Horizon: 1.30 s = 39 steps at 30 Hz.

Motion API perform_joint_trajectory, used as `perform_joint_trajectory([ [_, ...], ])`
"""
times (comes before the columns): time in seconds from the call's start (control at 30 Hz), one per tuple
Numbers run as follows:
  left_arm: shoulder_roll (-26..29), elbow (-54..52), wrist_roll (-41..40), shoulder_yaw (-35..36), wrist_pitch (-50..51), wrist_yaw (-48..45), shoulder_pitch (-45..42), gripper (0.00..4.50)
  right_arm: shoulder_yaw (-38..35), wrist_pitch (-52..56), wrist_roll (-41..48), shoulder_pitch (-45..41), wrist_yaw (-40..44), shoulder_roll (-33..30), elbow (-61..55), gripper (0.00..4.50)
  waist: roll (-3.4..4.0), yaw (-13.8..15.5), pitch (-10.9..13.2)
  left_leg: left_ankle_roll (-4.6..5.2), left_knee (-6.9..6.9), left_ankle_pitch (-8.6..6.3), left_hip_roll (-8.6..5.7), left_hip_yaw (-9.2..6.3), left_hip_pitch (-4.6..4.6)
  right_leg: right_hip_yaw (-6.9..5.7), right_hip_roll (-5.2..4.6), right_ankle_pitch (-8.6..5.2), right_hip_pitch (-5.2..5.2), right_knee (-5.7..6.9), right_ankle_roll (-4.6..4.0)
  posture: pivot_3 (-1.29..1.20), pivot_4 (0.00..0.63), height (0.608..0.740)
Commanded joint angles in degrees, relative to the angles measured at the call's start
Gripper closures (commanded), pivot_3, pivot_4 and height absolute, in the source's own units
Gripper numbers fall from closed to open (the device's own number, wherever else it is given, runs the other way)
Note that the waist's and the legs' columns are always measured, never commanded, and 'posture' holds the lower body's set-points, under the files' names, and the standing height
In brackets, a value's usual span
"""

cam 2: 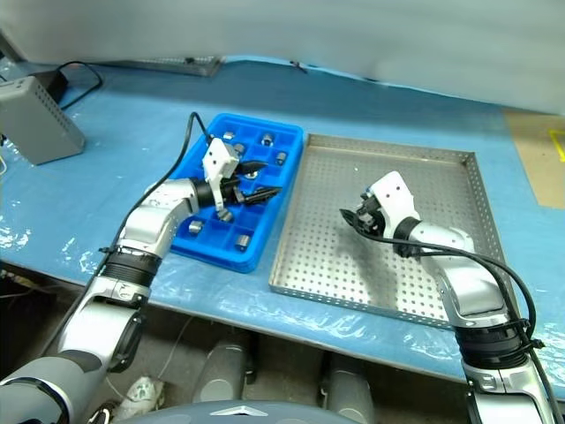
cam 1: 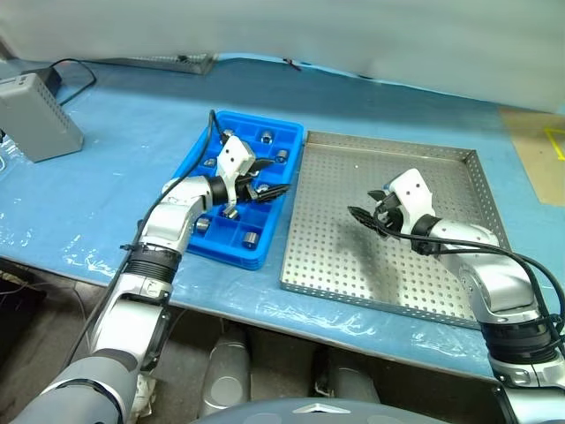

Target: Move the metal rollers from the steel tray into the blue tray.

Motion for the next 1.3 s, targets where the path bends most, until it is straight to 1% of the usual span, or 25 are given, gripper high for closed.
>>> perform_joint_trajectory([
  [0.03, -0.2, -1.6, -0.8, 0.0, -0.1, -1.5, -0.8, 0.48, -1.8, -0.2, -0.9, 1.8, -2.2, 0.5, -3.9, 1.55, 0.01, 0.0, 0.0, 0.01, 0.0, 0.0, -0.01, 0.0, 0.0, 0.01, 0.0, 0.0, 0.0, 0.0, 0.0, 0.11, 0.15, 0.74],
  [0.17, -1.3, -1.1, -0.9, -0.4, 0.4, -2.0, -1.0, 0.48, -3.0, 0.9, -0.8, 4.3, -3.2, 0.2, -5.9, 1.55, 0.01, 0.0, 0.0, 0.1, 0.03, -0.06, -0.04, 0.02, -0.04, 0.03, -0.02, 0.01, 0.01, -0.03, -0.01, 0.1, 0.15, 0.74],
  [0.3, -2.9, -1.2, -1.1, -0.3, 0.7, -1.7, -1.1, 0.48, -3.1, 1.7, -1.0, 4.7, -3.4, -0.2, -6.5, 1.55, 0.01, 0.0, 0.0, 0.11, 0.04, -0.06, -0.04, 0.03, -0.01, 0.03, -0.03, 0.0, 0.04, -0.03, 0.0, 0.1, 0.15, 0.74],
  [0.47, -4.1, -1.8, -1.2, 0.0, 0.9, -1.3, -0.8, 0.48, -4.1, 2.8, 0.3, 3.9, -2.2, -1.0, -7.4, 1.55, 0.0, 0.0, 0.0, 0.11, 0.04, -0.06, -0.04, 0.02, 0.0, 0.03, -0.02, -0.01, 0.04, -0.03, 0.01, 0.1, 0.15, 0.74],
  [0.9, -6.1, -1.4, -0.6, -0.7, -0.8, -1.0, -0.8, 0.48, -5.8, 2.6, -0.7, 2.7, -2.7, -2.0, -6.3, 1.55, 0.01, -0.1, 0.0, 0.13, 0.04, -0.07, -0.05, 0.03, -0.02, 0.03, -0.02, 0.0, 0.04, -0.04, 0.0, 0.08, 0.15, 0.74],
  [1.2, -8.3, 3.2, 0.3, -1.3, -3.9, -2.2, -3.1, 0.48, -7.1, 4.1, -2.2, 5.0, -3.9, -3.4, -8.1, 1.55, 0.01, -1.2, 0.0, 0.14, 0.05, -0.08, -0.06, 0.03, -0.01, 0.03, -0.02, 0.0, 0.06, -0.06, 0.01, 0.02, 0.15, 0.74],
  [1.3, -9.7, 6.5, 0.6, -1.1, -5.6, -2.3, -5.0, 0.48, -6.6, 4.6, -1.7, 6.6, -3.4, -3.4, -10.5, 1.55, 0.01, -1.3, 0.0, 0.15, 0.05, -0.08, -0.06, 0.04, -0.01, 0.03, -0.02, 0.0, 0.06, -0.07, 0.0, 0.01, 0.15, 0.74],
])
